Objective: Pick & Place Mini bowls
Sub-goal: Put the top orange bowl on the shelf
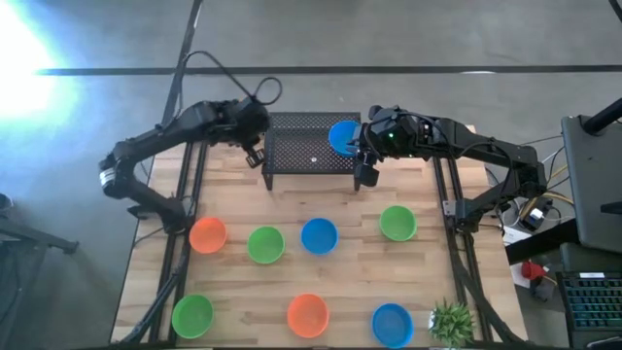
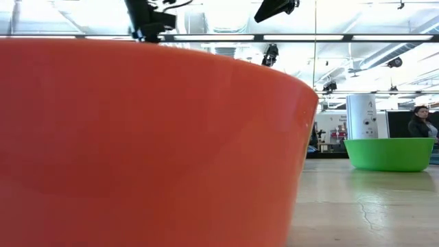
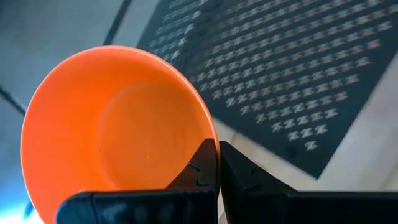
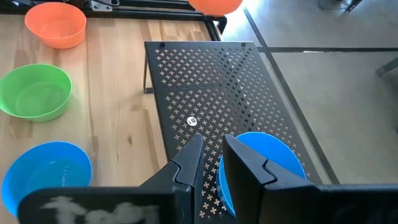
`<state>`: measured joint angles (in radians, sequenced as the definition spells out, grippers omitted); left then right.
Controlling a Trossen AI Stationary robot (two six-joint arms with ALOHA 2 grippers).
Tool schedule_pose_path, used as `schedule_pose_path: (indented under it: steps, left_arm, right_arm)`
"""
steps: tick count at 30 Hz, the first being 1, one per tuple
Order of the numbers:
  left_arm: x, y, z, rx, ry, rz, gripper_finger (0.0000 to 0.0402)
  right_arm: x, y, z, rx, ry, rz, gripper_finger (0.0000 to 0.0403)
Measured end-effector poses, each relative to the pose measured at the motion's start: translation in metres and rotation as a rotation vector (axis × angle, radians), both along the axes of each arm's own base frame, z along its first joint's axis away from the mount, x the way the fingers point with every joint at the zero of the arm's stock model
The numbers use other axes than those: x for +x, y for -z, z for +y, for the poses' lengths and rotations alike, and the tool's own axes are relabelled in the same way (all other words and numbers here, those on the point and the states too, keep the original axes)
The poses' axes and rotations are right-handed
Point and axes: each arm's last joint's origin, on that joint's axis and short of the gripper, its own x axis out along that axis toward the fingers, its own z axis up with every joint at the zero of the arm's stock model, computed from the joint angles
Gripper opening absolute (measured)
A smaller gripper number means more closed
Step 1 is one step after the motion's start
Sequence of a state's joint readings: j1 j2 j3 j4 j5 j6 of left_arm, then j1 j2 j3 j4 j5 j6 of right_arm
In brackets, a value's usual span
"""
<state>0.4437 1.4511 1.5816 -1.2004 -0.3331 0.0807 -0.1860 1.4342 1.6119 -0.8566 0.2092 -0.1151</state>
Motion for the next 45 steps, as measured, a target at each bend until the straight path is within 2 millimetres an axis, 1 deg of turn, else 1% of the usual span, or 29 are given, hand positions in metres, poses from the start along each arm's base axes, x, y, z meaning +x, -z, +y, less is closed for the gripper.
schedule_pose_path:
  steps: [2,6,12,16,19,26,31,39,45]
  left_arm:
    - [0.015,-0.004,0.0,0.014,0.055,0.006,0.0]
    - [0.038,-0.009,-0.007,0.026,0.173,0.024,0.0]
    - [0.062,-0.008,-0.02,0.033,0.315,0.044,0.0]
    - [0.074,-0.005,-0.025,-0.005,0.42,0.0,0.0]
    - [0.082,-0.001,-0.023,0.011,0.449,-0.004,0.0]
    - [0.1,0.018,-0.018,-0.021,0.504,0.017,0.0]
    - [0.11,0.027,-0.016,-0.022,0.514,0.032,0.0]
    - [0.116,0.035,-0.011,-0.024,0.513,0.048,0.0]
    - [0.12,0.032,-0.007,-0.011,0.516,-0.007,0.0]
  right_arm:
    - [0.0,0.0,0.0,0.002,0.002,-0.001,0.0057]
    - [0.0,0.0,0.0,0.001,0.002,0.0,0.0057]
    - [0.0,0.0,0.0,-0.002,0.002,0.001,0.0057]
    - [0.0,0.0,-0.001,-0.002,0.003,0.001,0.0057]
    - [0.0,0.0,-0.001,-0.005,0.0,0.003,0.0057]
    - [0.0,0.0,-0.001,-0.012,-0.006,0.006,0.0057]
    - [0.0,0.0,-0.001,-0.012,-0.006,0.006,0.0057]
    - [0.0,0.0,-0.001,-0.012,-0.006,0.006,0.0057]
    - [0.0,0.0,-0.001,-0.012,-0.006,0.005,0.0057]
